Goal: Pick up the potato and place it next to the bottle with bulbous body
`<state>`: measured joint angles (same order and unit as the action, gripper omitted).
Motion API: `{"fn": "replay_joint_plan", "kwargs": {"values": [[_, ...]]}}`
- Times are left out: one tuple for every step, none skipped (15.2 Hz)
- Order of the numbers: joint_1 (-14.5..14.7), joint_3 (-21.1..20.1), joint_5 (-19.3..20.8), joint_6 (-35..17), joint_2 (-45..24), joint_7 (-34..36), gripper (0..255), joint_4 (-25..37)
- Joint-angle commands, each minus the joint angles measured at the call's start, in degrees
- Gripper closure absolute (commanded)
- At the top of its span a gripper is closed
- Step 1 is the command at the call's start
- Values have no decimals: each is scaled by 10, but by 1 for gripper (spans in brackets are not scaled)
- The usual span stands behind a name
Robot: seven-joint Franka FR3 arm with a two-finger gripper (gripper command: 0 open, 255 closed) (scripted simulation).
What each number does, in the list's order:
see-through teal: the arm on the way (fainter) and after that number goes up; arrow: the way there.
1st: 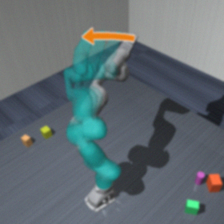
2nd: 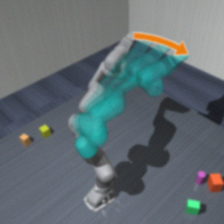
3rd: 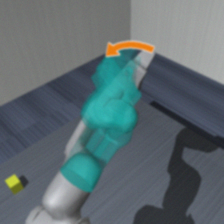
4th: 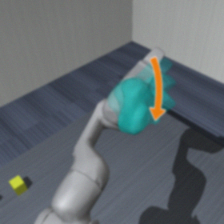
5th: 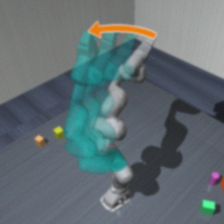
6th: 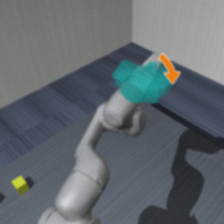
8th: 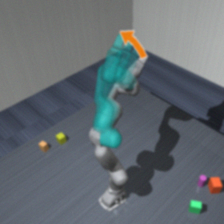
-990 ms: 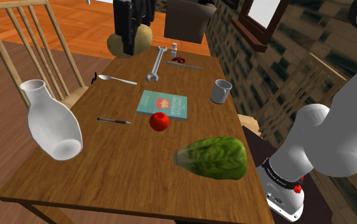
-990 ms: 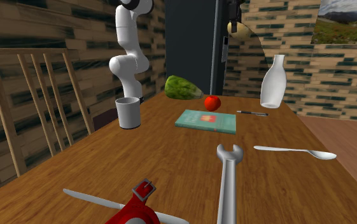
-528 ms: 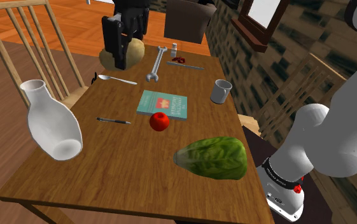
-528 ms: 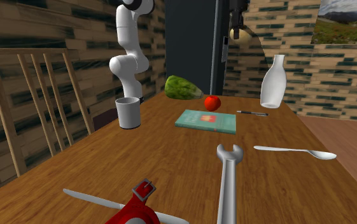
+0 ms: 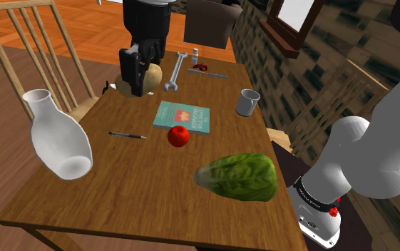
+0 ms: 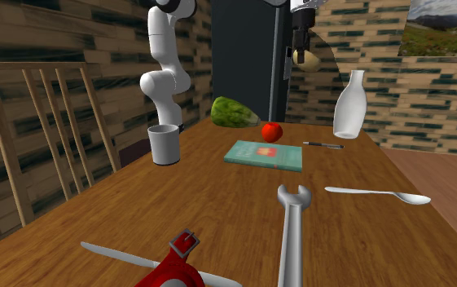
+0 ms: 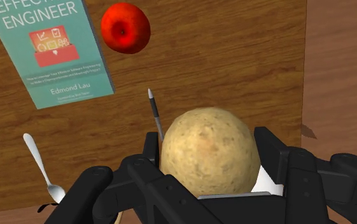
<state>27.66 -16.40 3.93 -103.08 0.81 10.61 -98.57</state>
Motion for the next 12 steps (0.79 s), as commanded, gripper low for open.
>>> {"fn": "replay_joint_plan", "kwargs": {"values": [[0, 0, 0, -17, 0, 2, 255, -16], [0, 0, 0, -24, 0, 2, 255, -24], [0, 0, 0, -32, 1, 2, 255, -32], [0, 0, 1, -40, 1, 3, 255, -40], [0, 0, 1, -48, 1, 3, 255, -48], [0, 0, 1, -55, 1, 4, 255, -56], [0, 0, 1, -63, 0, 4, 255, -63], [0, 0, 1, -70, 0, 5, 255, -70], [0, 0, 2, -78, -1, 6, 255, -77], [0, 0, 2, -86, -1, 6, 255, -84], [0, 0, 3, -93, -2, 7, 255, -91], [0, 0, 3, -101, -3, 8, 255, -98]]}}
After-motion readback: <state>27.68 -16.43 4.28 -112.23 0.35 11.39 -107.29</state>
